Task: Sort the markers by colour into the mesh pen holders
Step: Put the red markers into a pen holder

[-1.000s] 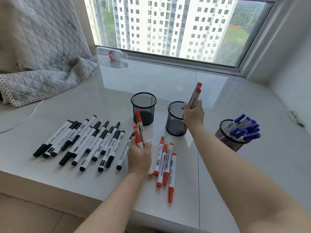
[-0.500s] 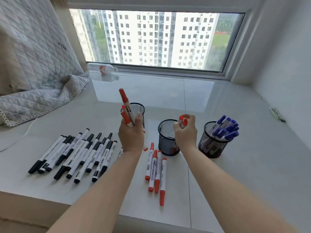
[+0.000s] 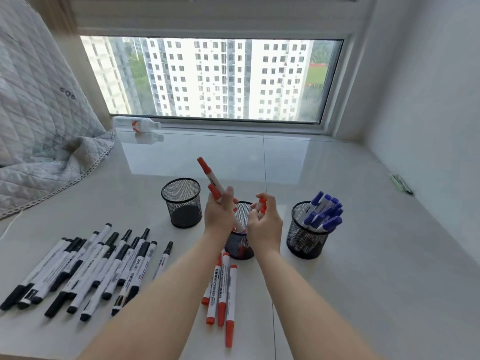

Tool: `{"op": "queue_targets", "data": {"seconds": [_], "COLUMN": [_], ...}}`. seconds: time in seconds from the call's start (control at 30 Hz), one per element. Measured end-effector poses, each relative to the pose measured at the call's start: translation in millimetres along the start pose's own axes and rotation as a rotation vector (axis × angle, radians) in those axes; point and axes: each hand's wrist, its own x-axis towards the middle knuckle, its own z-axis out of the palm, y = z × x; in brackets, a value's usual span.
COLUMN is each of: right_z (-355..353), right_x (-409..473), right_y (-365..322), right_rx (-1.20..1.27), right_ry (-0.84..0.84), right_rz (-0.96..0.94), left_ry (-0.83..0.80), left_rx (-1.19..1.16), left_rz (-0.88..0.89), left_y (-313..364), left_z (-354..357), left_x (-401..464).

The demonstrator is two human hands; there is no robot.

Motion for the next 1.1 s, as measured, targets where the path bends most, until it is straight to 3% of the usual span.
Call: {"op": "queue_targets", "data": {"seconds": [0.27, 0.6, 0.8, 0.9, 1.0, 1.1], "right_z": [-0.8, -4.0, -9.8, -16.2, -25.9, -33.9], "right_x": [-1.8, -4.7, 1.0, 4.8, -4.3, -28.8], "right_y": [-3.1, -8.1, -12.3, -20.0, -21.4, -16.1], "right_rx": [-0.022, -0.027, -0.13, -0.176, -0.328, -0.369], "right_ry": [-0.01, -0.029, -0.111, -0.169, -0.018, 0.129], "right_rz": [0.014, 0.041, 0.007, 0.009, -0.162, -0.403], "left_ry": [-0.122, -0.178, -0.299, -0.277, -0.179, -0.07], "left_rx": [0.317, 0.411, 0.732, 0.627, 0.487, 0.587], "left_rz": [-0.062, 0.021, -0.045, -0.01, 0.031, 0.042], "left_y": [-15.2, -14.9, -4.8, -1.2, -2.9, -16.0], "left_z": [-11.5, -28.7, -31.4, -38.2, -51.7, -67.6], "left_x": [-1.0, -5.4, -5.3, -10.5, -21.4, -38.6]}}
